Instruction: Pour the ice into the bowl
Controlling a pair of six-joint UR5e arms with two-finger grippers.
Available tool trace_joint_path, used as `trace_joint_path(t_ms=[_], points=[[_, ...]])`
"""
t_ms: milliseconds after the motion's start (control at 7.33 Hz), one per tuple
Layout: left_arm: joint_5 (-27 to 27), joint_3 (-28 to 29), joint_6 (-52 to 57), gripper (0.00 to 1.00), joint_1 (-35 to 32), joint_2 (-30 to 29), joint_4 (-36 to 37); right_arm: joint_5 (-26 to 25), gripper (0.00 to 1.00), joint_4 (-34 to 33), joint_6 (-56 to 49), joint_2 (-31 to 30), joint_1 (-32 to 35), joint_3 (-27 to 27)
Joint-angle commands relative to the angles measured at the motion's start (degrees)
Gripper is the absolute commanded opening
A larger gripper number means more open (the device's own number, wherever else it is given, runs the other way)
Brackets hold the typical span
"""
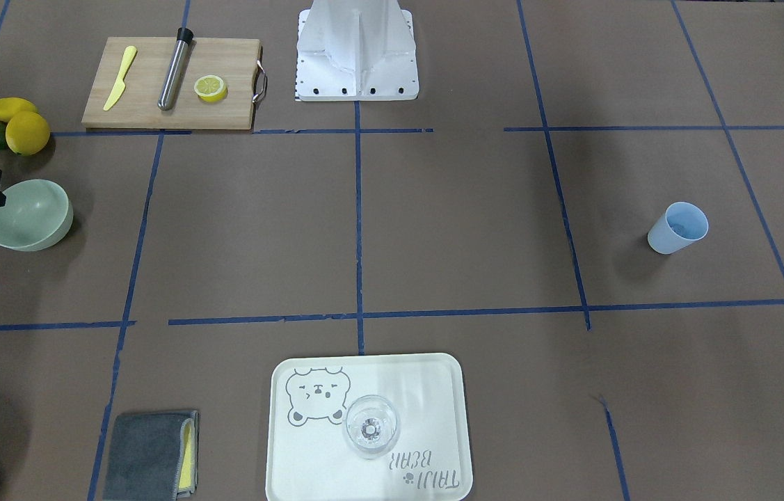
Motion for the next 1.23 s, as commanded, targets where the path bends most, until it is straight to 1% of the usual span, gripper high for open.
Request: trace_joint_path(t_ms=[0,137,273,546,683,819,956,1092], points=[[0.0,0.0,0.0,1.0,0.0,0.0,0.0,-1.2,0.82,0.3,0.3,-0.1,-2.9,-1.1],[0.0,0.0,0.0,1.0,0.0,0.0,0.0,-2.0,0.82,0.3,0.1,-0.1,-3.8,-2.1],[0.0,0.0,0.0,1.0,0.0,0.0,-0.1,-4.5,0.82,0.3,0.0,0.0,-5.4,-3.2],[-0.1,0.0,-0.1,1.0,0.0,0.0,-0.4,-4.9,0.82,0.3,-0.6,-0.1,-5.4,-3.6],[-0.1,0.0,-0.1,1.0,0.0,0.0,-0.4,-4.9,0.77,0.3,-1.2,-0.1,-5.4,-4.8],[-0.1,0.0,-0.1,1.0,0.0,0.0,-0.4,-4.8,0.37,0.3,-1.3,-0.1,-5.4,-4.9],[-0.1,0.0,0.0,1.0,0.0,0.0,-0.4,-4.8,0.04,0.3,-1.4,-0.1,-5.3,-4.9],[-0.1,0.0,0.0,1.0,0.0,0.0,-0.4,-4.6,0.0,0.3,-0.7,-0.1,-5.3,-4.9]])
